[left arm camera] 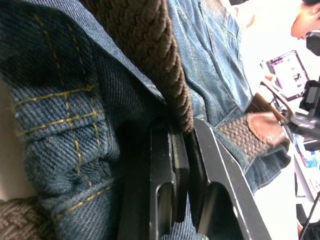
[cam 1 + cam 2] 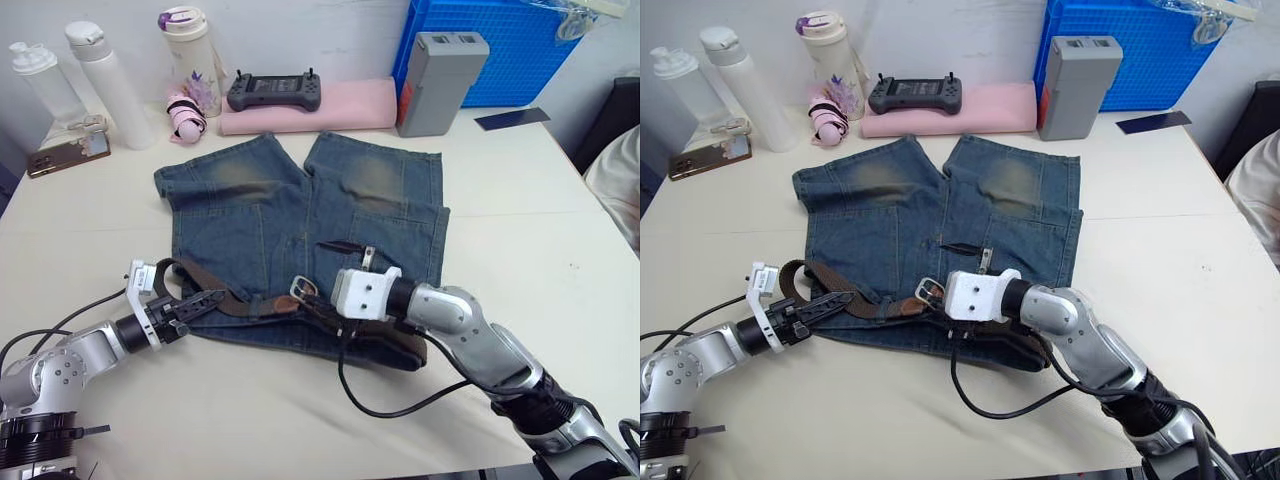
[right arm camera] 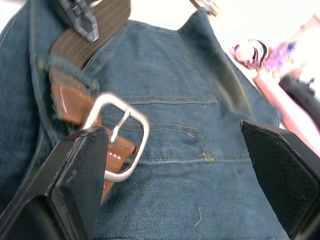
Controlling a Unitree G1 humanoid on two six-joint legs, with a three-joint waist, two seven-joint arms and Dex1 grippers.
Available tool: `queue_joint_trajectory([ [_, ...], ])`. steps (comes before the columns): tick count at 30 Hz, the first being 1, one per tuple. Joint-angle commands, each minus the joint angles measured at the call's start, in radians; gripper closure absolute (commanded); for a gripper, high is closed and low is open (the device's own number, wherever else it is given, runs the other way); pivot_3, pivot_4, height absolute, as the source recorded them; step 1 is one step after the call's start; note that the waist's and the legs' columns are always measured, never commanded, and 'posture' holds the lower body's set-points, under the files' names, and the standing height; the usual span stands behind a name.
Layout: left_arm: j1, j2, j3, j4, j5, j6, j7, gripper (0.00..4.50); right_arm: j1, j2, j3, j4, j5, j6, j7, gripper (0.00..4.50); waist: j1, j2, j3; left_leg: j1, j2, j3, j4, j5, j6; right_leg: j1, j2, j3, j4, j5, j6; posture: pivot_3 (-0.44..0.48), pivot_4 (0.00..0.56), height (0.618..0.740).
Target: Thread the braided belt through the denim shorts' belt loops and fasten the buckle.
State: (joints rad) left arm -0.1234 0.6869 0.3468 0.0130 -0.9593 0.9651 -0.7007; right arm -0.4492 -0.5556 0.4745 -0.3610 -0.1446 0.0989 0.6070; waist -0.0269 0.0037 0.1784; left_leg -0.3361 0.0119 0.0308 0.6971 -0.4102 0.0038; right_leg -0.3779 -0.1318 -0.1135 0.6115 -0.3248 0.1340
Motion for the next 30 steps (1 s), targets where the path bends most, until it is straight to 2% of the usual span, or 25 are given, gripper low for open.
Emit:
queue_joint_trajectory([
  [1, 0.017, -0.009, -0.002, -0.014, 0.01, 0.01, -0.012, 4.5, 0.001, -0.008, 0.014, 0.006, -0.064, -0.112, 0.018, 0.02, -0.001, 0.0, 0.0, 0.0, 0.0, 0.0, 0.0, 0.0, 0.0, 0.0, 0.0, 0.0, 0.0, 0.0, 0.0, 0.0, 0.15, 0.74],
  [5, 0.024, -0.017, 0.005, -0.025, 0.01, 0.014, -0.007, 4.5, 0.004, 0.002, 0.003, 0.021, -0.095, -0.184, 0.023, 0.02, -0.001, 0.0, 0.0, 0.0, 0.0, 0.0, 0.0, 0.0, 0.0, 0.0, 0.0, 0.0, 0.0, 0.0, 0.0, 0.0, 0.15, 0.74],
  [10, 0.028, -0.02, 0.009, -0.029, 0.013, 0.016, -0.008, 4.5, 0.011, 0.004, -0.06, -0.039, -0.031, -0.213, 0.055, 0.02, -0.001, 0.0, 0.0, 0.0, 0.001, 0.0, 0.0, 0.0, 0.0, 0.0, 0.0, 0.0, 0.0, 0.0, 0.0, 0.0, 0.15, 0.74],
  [18, 0.024, -0.028, 0.0, -0.027, 0.019, 0.02, -0.008, 4.5, 0.032, 0.008, -0.082, -0.09, 0.01, -0.227, 0.104, 0.02, -0.001, 0.0, 0.0, 0.0, 0.001, -0.001, 0.001, 0.0, 0.0, 0.0, 0.0, 0.0, 0.001, 0.0, 0.0, 0.0, 0.15, 0.74],
  [24, 0.019, -0.048, -0.01, -0.042, 0.014, 0.03, -0.002, 4.5, 0.008, 0.029, -0.015, 0.067, -0.159, -0.371, 0.056, 0.02, 0.0, 0.0, 0.0, 0.001, 0.0, -0.001, 0.001, 0.0, 0.0, 0.001, 0.0, 0.0, 0.001, 0.0, 0.0, 0.0, 0.15, 0.74],
  [30, 0.02, -0.051, 0.007, -0.044, 0.014, 0.039, 0.003, 4.5, -0.019, 0.037, 0.004, 0.149, -0.242, -0.496, 0.029, 0.02, -0.001, 0.0, 0.0, 0.0, 0.0, -0.001, 0.001, 0.0, 0.0, 0.001, -0.001, 0.0, 0.001, 0.0, 0.0, 0.0, 0.15, 0.74],
])
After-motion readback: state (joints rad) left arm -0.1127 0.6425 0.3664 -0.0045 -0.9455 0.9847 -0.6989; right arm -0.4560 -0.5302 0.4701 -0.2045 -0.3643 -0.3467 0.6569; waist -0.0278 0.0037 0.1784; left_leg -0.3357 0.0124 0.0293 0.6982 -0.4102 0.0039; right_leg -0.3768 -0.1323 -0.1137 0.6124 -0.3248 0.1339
